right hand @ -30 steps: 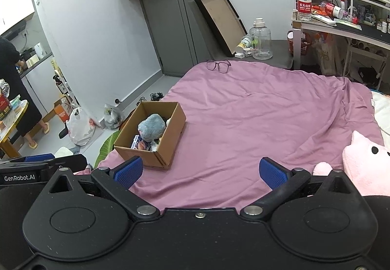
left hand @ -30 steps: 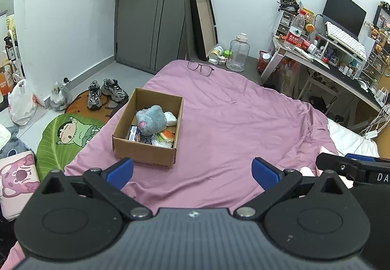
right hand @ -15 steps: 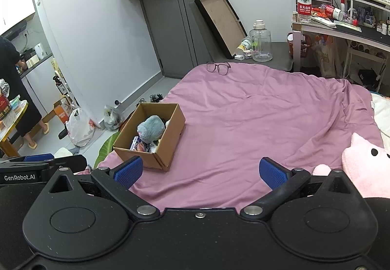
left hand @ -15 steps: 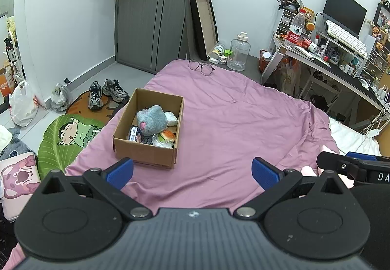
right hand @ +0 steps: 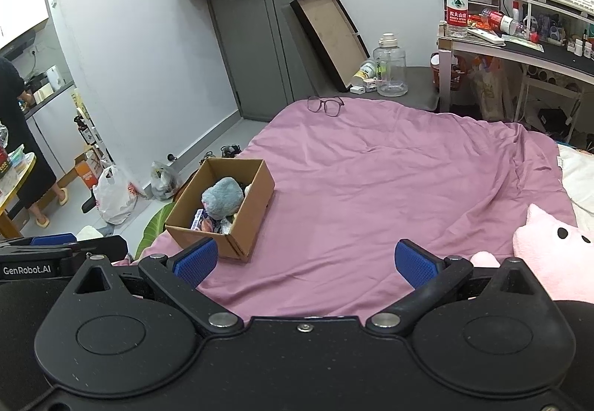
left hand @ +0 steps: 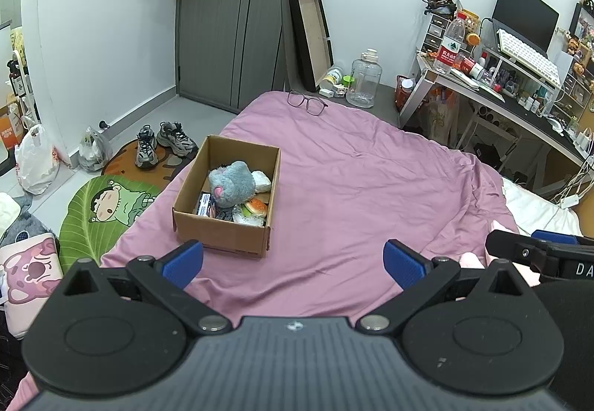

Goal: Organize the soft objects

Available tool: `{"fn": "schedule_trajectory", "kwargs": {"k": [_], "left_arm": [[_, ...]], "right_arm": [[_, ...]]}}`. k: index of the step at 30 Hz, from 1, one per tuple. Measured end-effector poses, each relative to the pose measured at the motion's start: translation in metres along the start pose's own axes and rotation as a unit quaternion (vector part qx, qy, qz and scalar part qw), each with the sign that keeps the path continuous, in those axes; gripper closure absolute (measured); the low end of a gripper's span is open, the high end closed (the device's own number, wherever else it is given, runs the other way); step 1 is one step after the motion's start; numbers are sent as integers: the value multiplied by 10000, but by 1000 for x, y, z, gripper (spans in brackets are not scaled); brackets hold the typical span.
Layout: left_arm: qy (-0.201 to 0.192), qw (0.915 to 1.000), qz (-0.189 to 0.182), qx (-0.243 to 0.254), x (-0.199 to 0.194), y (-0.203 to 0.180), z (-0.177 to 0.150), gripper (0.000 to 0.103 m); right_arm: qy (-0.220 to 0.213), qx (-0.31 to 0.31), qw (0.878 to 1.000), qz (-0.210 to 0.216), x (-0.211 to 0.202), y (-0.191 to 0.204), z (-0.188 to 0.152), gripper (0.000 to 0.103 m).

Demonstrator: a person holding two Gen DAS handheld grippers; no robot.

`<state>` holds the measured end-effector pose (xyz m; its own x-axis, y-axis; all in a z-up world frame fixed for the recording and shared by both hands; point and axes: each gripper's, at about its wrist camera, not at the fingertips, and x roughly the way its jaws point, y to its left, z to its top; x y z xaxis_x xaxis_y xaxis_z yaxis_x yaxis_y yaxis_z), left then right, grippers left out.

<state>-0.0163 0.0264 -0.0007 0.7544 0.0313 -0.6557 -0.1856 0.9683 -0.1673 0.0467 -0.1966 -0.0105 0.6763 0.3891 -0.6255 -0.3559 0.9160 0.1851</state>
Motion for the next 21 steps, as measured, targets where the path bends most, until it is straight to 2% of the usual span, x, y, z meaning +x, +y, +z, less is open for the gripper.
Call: {"fn": "schedule_trajectory", "kwargs": {"k": [21], "left_arm": [[2,10000,11,9,0,1,1,1]], "right_arm": [[-39,0,9999,-93,-2,-2,0,0]]}}
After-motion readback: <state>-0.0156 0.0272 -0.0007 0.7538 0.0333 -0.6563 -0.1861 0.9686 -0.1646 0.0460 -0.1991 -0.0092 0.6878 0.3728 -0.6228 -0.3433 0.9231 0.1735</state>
